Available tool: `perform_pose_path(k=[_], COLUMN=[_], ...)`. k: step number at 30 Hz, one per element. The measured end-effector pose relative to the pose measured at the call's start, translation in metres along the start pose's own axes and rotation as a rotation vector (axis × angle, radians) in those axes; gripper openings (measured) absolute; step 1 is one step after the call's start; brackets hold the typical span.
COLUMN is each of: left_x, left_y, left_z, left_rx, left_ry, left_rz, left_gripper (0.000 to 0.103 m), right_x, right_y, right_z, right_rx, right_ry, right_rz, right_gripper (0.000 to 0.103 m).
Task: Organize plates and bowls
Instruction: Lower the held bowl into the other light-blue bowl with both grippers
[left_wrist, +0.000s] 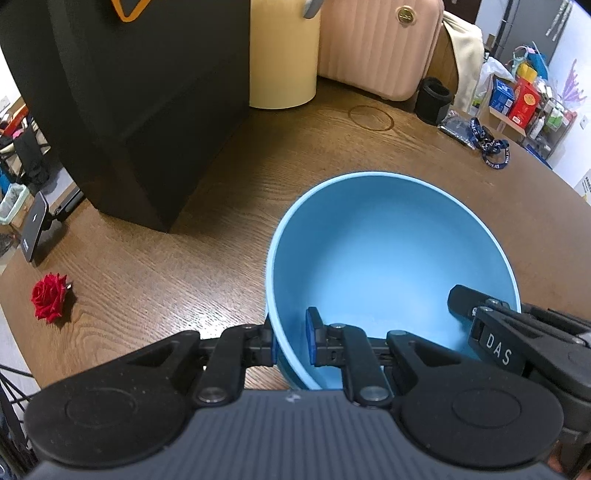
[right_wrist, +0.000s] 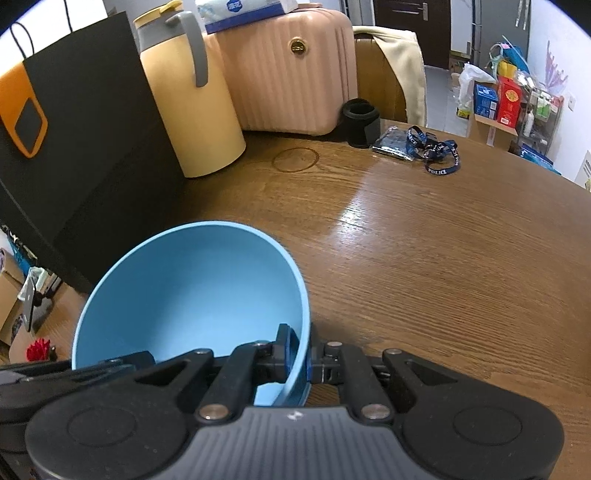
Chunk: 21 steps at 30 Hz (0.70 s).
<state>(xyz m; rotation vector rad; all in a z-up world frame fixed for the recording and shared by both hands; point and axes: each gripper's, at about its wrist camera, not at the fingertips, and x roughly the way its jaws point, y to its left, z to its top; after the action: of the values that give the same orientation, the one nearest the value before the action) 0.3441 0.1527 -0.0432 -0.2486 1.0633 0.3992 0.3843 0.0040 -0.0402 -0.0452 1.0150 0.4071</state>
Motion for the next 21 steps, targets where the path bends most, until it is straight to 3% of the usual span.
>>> perform_pose_path(k=[21], left_x=[0.005], left_y=[-0.001], left_z=[-0.014], left_rx=[0.051], left_ry=[-0.015], left_rz=[0.004], left_gripper=[0.015], right_x=[0.005], right_y=[0.002], right_z=[-0.016], right_rx=[-0.102], right_ry=[-0.04], right_rz=[-0.024], right_gripper=[0.009])
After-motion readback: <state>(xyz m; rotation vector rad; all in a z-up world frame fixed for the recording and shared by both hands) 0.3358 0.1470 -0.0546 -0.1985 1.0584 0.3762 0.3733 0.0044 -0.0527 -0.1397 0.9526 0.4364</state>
